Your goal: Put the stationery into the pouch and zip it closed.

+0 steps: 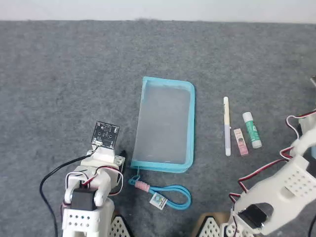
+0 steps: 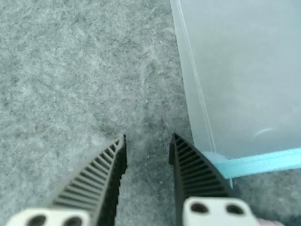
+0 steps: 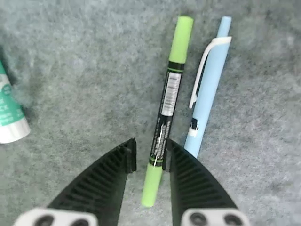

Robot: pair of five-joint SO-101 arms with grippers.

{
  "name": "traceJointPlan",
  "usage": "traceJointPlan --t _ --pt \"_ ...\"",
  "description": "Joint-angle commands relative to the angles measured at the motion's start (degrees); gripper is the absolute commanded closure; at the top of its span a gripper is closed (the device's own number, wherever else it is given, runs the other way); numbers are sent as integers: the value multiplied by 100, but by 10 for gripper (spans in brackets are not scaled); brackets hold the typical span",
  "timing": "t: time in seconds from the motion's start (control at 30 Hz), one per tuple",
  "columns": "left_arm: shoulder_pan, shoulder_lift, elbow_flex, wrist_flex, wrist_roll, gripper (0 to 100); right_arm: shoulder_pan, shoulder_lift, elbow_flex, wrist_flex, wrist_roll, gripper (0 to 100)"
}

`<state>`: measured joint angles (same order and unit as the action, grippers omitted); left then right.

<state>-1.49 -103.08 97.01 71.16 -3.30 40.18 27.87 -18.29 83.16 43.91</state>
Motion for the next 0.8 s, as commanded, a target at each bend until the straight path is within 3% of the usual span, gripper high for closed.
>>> traceJointPlan --t 0.0,0.27,0.6,0.77 --pt "-26 9 -31 35 -35 855 -224 -831 -343 479 -352 902" --pt "-26 9 -31 35 -35 855 -1393 -1947 -105 1332 -1160 922" --pt "-26 9 -31 35 -35 855 -2545 -3310 3051 -418 -1644 950" --pt "-26 9 -31 35 -35 855 -2642 -3477 3745 -884 -1969 932"
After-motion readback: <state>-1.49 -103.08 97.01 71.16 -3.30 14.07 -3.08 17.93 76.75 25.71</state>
